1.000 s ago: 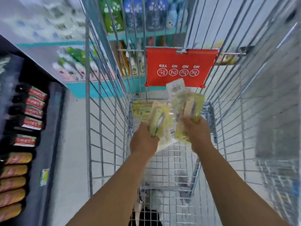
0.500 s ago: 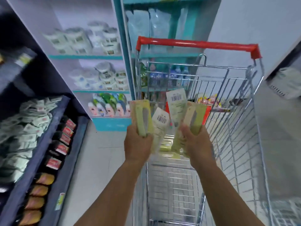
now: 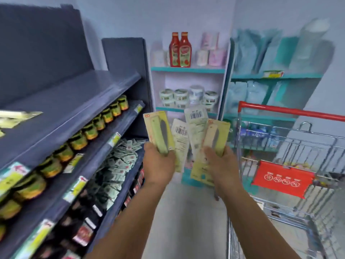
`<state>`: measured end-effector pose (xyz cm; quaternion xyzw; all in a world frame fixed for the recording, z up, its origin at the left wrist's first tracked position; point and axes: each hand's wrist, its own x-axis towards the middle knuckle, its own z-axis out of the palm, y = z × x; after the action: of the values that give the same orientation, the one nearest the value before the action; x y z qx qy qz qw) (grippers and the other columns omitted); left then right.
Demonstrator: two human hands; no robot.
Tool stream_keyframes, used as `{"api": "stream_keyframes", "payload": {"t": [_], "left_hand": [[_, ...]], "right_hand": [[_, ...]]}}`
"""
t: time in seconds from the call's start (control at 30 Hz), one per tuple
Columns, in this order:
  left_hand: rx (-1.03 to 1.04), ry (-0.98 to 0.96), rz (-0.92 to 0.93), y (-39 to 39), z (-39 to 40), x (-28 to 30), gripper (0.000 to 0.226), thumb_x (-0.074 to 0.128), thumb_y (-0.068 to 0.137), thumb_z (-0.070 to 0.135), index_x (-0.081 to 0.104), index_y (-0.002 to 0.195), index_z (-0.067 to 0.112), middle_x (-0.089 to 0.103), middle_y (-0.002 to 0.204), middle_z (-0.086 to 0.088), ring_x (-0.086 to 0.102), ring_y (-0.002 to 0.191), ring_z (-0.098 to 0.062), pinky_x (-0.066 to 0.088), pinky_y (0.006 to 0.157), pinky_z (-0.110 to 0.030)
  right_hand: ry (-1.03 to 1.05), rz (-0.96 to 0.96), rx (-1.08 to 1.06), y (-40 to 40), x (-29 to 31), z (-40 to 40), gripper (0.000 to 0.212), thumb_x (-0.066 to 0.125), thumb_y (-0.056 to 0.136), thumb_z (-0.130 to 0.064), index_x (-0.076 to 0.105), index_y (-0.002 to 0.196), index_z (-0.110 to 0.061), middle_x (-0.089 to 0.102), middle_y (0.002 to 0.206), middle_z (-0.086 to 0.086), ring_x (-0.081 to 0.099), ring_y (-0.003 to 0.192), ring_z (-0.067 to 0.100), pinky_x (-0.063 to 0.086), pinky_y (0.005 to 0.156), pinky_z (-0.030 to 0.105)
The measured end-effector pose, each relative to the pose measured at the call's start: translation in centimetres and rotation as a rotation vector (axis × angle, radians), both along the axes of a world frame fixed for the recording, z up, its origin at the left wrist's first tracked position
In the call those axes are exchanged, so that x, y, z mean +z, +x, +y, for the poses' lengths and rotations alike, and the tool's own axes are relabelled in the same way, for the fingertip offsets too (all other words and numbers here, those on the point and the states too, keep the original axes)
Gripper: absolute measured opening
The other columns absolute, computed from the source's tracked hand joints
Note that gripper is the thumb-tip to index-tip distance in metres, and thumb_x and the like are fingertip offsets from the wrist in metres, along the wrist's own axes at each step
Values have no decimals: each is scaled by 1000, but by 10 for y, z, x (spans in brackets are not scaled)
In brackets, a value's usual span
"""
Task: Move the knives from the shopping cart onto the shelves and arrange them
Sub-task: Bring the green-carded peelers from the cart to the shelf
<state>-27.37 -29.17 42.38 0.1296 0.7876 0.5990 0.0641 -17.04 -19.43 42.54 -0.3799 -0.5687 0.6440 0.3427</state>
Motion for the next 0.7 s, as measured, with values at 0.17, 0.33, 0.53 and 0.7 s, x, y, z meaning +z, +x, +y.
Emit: {"api": "stream_keyframes", "payload": {"t": [0.17,0.33,0.53,0.7], "left_hand": [[99,52,97,-45,-86,40,25,61,86,6,40,99,12,53,81,2,55,70,-16,49,53,-26],[212,62,174,-84,-156,69,28,59,88,7,37,103,16,50,80,4,53,66,-11,48,52,-31],[360,41,248,-132,-212,91,37,58,88,4,36,115,15,49,82,14,49,69,2,42,53,-21],[497,21,215,-177,-242,104,37,58,87,2,37,115,14,48,84,12,52,71,-9,56,67,-44]], "right_hand": [[80,50,151,-67,33,-72,17,54,90,-13,55,107,-17,63,80,1,58,64,20,49,56,31],[212,128,302,-130,59,-126,25,56,92,-12,52,113,-26,64,92,-7,61,71,8,48,53,20],[277,174,485,-204,82,-173,24,54,93,-11,49,109,-29,63,96,-5,60,73,8,48,51,17],[322,173,634,-274,96,-197,41,54,93,-10,43,128,-27,58,111,-6,58,81,6,45,52,19]]}}
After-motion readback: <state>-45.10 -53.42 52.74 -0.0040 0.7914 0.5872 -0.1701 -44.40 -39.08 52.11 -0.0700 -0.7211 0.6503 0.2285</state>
